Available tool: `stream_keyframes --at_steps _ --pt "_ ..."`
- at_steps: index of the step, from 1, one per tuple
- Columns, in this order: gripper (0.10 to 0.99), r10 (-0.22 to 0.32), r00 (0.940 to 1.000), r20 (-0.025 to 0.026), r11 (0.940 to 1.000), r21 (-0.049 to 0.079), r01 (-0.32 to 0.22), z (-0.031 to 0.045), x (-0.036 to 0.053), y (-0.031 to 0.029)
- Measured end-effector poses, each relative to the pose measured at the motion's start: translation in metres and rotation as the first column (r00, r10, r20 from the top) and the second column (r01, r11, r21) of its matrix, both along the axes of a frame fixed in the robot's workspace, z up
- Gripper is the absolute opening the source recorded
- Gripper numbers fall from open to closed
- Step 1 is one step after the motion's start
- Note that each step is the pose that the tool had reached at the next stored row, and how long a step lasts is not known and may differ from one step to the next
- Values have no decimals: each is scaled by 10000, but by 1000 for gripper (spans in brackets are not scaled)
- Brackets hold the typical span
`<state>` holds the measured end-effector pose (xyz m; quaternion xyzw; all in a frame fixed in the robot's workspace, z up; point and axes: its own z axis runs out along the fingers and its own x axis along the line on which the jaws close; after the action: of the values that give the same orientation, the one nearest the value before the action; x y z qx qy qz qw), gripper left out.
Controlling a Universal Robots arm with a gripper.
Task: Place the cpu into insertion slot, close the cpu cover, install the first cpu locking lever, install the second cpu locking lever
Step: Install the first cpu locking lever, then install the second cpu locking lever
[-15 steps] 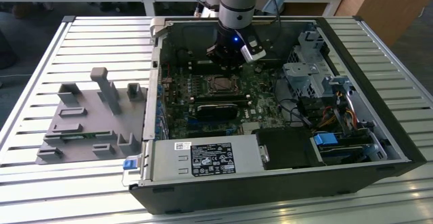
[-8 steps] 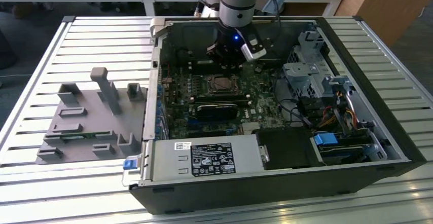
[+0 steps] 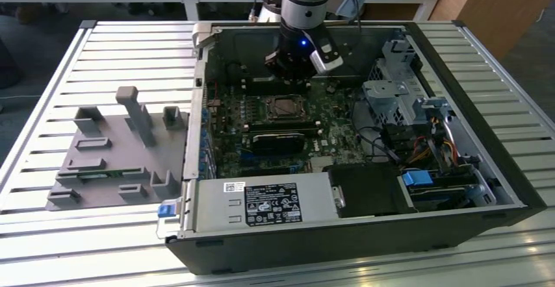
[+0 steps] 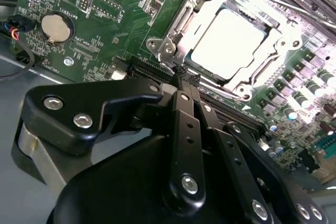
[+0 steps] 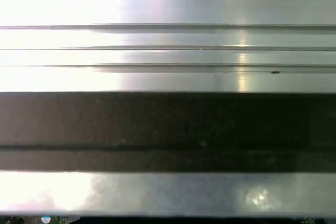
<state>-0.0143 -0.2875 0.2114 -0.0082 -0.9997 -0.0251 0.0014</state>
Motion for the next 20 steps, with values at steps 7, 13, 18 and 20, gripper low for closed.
stream_keyframes --at_steps 7,13,18,20 --pt "106 -1 10000 -2 10000 -3 1 1 0 -35" --pt "106 0 10000 -1 10000 -2 0 1 0 -60" --pt "106 -1 10000 -1 10000 -3 1 1 0 -82" --pt "106 0 10000 -1 10000 -3 0 1 0 -92"
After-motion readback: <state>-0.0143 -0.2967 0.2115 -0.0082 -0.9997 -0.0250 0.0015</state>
